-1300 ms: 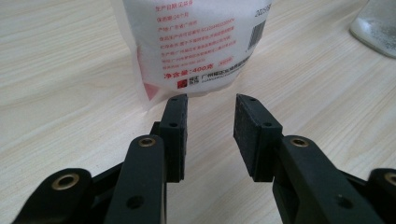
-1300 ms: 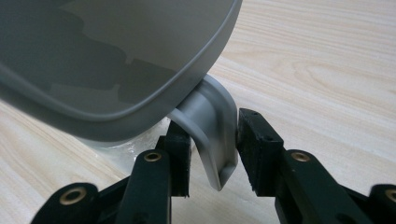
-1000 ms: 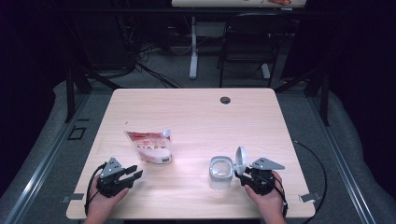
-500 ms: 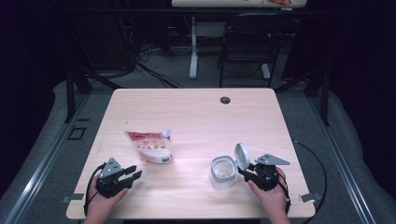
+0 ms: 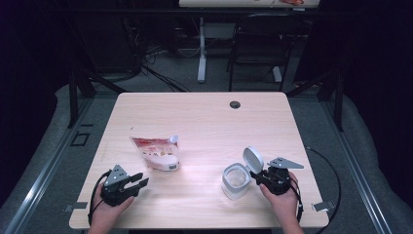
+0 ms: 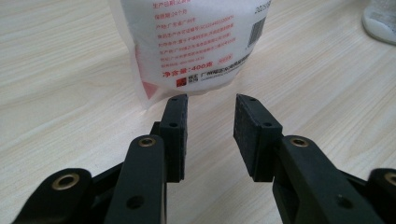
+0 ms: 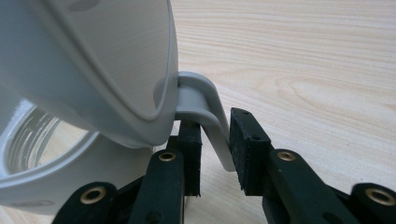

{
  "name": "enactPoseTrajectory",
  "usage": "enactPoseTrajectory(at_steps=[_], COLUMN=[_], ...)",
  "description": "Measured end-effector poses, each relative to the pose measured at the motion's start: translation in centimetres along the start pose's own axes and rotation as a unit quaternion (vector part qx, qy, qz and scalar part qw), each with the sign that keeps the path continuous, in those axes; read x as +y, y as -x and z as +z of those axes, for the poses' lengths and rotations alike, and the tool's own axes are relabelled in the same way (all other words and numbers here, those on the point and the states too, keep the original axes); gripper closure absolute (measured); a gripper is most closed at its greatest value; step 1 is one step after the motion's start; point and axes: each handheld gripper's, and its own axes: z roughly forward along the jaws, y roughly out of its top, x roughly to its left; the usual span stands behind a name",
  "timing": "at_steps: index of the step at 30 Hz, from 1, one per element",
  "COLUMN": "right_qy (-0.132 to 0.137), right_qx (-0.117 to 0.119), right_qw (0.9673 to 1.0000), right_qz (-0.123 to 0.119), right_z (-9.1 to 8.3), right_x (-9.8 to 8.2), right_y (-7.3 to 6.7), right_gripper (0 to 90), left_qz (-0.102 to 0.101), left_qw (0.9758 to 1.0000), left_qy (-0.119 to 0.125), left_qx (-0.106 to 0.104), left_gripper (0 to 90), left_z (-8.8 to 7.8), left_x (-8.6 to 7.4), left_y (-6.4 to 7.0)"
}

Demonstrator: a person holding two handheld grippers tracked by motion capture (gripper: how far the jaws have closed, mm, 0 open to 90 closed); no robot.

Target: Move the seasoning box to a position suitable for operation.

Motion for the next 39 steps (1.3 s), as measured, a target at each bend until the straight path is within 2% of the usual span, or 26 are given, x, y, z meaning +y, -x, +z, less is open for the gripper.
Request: enactPoseTrajectory(at_steps=[10, 19, 25, 28, 31, 34, 39], right_qy=[0.001, 0.0, 0.0, 0.002, 0.007, 0.001, 0.003], right_qx=[0.004, 0.021, 0.027, 0.022, 0.025, 0.022, 0.017], right_qw=[0.9999, 0.9993, 0.9992, 0.9994, 0.9996, 0.9997, 0.9998], right_qz=[-0.014, -0.033, -0.028, -0.026, -0.009, -0.01, -0.01], right_z=[0.8, 1.6, 1.9, 1.8, 1.4, 1.0, 0.6], right_x=[0.5, 0.9, 1.0, 1.0, 0.9, 0.7, 0.5], right_y=[0.0, -0.4, -0.5, -0.4, -0.4, -0.4, -0.6], right_gripper=[75.4, 75.6, 74.6, 71.0, 69.0, 69.5, 75.9], left_qz=[0.001, 0.002, 0.003, 0.002, 0.001, 0.0, -0.002], left_qw=[1.0, 1.0, 1.0, 1.0, 1.0, 1.0, 1.0], left_qy=[-0.002, -0.003, -0.005, -0.004, -0.002, -0.001, 0.002], left_qx=[-0.001, -0.002, -0.002, -0.001, 0.0, 0.001, 0.001], left_gripper=[65.3, 65.3, 65.2, 65.2, 65.2, 65.2, 65.3], left_z=[0.1, 0.1, 0.1, 0.1, 0.0, -0.1, -0.1], left_x=[0.0, 0.0, 0.0, 0.0, 0.0, -0.1, 0.0], left_y=[0.0, 0.0, 0.0, 0.0, -0.1, -0.1, -0.1])
